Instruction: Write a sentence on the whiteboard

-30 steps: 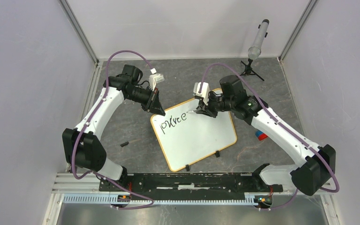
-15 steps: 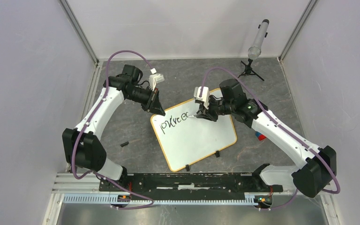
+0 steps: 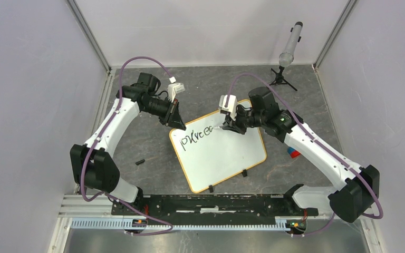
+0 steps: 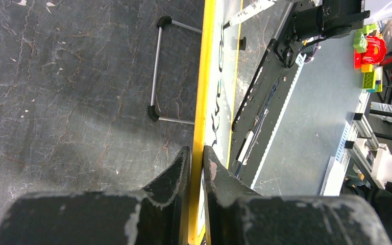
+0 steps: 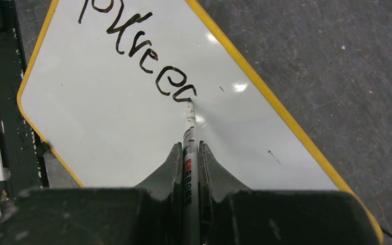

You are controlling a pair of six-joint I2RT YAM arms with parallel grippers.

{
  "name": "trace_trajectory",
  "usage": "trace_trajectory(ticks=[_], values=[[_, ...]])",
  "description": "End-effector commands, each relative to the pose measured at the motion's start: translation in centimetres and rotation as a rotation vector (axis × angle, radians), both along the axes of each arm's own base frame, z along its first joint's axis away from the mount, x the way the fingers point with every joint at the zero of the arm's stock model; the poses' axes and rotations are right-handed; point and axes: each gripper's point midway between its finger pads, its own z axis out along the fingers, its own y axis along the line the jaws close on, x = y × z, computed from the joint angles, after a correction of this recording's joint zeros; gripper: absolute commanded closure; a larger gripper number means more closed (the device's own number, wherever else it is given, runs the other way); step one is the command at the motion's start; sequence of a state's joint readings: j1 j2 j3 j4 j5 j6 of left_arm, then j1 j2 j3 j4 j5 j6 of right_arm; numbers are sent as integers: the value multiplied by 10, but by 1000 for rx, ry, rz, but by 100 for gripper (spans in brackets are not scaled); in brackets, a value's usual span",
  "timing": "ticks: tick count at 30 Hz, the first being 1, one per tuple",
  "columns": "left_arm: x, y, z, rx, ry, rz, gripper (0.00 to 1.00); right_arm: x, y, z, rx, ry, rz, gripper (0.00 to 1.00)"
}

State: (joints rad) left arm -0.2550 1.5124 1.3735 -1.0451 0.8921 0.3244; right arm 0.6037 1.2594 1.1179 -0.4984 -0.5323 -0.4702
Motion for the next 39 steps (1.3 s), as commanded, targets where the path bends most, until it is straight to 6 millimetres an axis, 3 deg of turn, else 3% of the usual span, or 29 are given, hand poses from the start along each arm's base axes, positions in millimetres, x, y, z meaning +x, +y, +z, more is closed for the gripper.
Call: trace_trajectory(ticks=[1,12,27,39], values=[[-1,1,3,11,-36,-23,98,21,-2,27,16,-92,-47,100],[0,1,3,11,-36,-24,98,16,2,17,17,-52,-24,100],[-1,1,3,11,-34,-23,98,-1,-7,1,2,-21,-15,100],[-1,0,4,8,-35,-24,98,7,-8,37,21,-96,-25,100]])
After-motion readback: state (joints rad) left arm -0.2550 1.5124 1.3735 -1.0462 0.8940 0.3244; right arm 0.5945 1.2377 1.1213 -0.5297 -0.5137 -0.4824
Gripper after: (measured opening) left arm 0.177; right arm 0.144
